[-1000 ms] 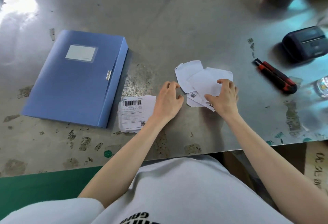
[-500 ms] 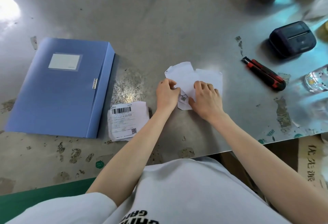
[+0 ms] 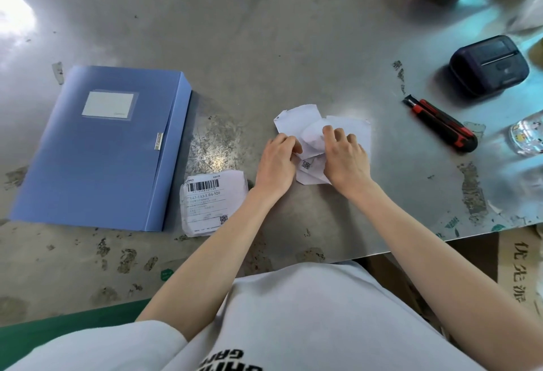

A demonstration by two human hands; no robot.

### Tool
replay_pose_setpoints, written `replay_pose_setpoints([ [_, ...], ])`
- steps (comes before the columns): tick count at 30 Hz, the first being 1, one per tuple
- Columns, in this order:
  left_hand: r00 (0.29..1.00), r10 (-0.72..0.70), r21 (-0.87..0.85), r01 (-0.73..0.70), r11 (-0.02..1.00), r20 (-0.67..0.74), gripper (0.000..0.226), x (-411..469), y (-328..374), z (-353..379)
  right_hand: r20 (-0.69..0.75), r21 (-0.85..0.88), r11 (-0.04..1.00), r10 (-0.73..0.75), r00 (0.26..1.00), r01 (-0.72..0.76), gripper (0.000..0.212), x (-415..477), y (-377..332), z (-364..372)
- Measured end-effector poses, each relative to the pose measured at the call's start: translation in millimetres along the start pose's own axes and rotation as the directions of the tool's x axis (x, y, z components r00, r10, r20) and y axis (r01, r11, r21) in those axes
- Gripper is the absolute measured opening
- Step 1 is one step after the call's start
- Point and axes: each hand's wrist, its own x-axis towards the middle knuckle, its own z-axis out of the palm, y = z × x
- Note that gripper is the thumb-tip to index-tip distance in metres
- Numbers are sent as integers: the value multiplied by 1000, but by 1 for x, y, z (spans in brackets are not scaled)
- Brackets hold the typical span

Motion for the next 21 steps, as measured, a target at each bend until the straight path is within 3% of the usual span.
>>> replay_pose_setpoints([
  [4, 998, 64, 35, -63, 997, -18, 18, -4, 3, -5, -35, 247, 969, 32, 999, -22, 53, 5, 9, -6],
  [7, 979, 199, 123, -191, 974, -51, 18, -8, 6, -11, -69, 559, 822, 172, 983, -105, 47, 12, 11, -10],
  [10, 933, 358, 208, -341, 917, -49, 16, -13, 12, -17, 29, 783, 586, 300, 954, -208, 41, 17, 7, -15],
  [12, 910, 412, 212, -395, 894, -40, 15, -15, 17, -20, 154, 879, 393, 303, 940, -270, 37, 17, 2, -20],
  [17, 898, 435, 129, -426, 896, -56, 18, -16, 24, -25, 355, 930, -154, 144, 924, -334, 35, 9, -10, -30],
  [19, 894, 447, 95, -442, 892, -37, 17, -17, 23, -25, 383, 886, -288, 12, 924, -364, 34, 6, -12, -32],
  [21, 892, 451, 46, -450, 892, -18, 20, -19, 22, -25, 385, 848, -353, -106, 917, -396, 35, 3, -13, -32],
])
